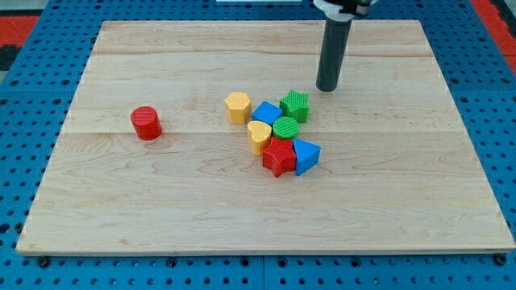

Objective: Slide the triangle into the right of red star

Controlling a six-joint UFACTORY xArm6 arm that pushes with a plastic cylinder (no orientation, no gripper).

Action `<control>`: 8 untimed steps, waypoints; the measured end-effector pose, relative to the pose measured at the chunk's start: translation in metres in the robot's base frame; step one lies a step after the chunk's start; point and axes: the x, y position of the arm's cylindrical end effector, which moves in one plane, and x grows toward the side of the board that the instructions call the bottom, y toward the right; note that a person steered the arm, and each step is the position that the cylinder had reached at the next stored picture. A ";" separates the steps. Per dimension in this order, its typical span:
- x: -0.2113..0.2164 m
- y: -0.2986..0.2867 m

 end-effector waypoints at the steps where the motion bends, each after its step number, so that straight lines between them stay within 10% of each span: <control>1: -0.002 0.001; 5: 0.002 -0.174; 8: 0.066 -0.199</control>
